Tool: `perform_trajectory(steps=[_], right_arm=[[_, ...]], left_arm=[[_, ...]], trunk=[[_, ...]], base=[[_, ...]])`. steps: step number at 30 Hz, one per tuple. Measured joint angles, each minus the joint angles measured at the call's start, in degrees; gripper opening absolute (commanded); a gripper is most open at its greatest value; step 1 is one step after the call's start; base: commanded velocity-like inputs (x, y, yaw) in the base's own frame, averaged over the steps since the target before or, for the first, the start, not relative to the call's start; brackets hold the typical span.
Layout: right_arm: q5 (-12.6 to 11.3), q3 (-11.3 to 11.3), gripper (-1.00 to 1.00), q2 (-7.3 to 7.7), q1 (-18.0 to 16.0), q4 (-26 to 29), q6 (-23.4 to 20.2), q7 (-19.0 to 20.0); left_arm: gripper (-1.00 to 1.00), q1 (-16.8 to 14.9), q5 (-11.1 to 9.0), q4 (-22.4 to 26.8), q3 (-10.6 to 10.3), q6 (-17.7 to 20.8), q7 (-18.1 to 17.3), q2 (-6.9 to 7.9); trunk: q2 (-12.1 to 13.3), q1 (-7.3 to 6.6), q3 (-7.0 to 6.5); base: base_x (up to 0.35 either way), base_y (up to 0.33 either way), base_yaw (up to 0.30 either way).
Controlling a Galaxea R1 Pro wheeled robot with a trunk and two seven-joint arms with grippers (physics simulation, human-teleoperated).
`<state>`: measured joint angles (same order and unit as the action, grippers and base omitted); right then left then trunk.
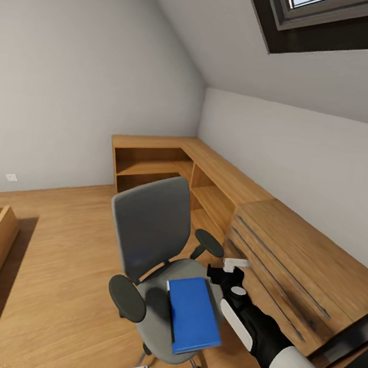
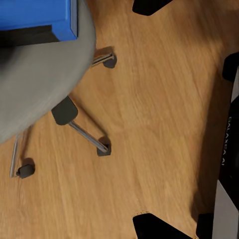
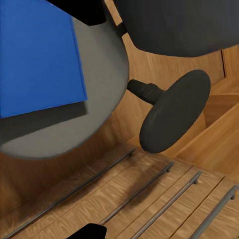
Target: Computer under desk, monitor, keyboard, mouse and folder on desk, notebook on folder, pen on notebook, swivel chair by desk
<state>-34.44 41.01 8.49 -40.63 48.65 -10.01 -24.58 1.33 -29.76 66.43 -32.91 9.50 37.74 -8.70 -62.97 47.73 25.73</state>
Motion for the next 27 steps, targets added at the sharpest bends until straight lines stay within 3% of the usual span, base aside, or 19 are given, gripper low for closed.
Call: perform_trajectory(steps=[9, 15, 27], right_arm=[[0.64, 0.06, 1.00, -0.04, 0.01, -1.09, 0.49, 0.18], [1.91, 0.07, 1.00, -0.05, 0.02, -1.54, 0.60, 0.29], [2.04, -0.03, 1.00, 0.01, 0.01, -1.60, 0.60, 0.38]], left_arm=[[1.00, 0.00, -0.06, 1.80, 0.44, 0.22, 0.13, 0.18], [1.00, 0.00, -0.06, 4.66, 6.00, 0.98, -0.25, 0.48], [1.00, -0.01, -0.10, 4.99, 8.92, 0.59, 0.76, 0.28]], trunk=[[0.00, 0.00, 0.58], [0.00, 0.00, 0.96], [0.00, 0.00, 1.59]], base=[[0.000, 0.000, 0.200], [0.000, 0.000, 0.198], [0.000, 0.000, 0.135]])
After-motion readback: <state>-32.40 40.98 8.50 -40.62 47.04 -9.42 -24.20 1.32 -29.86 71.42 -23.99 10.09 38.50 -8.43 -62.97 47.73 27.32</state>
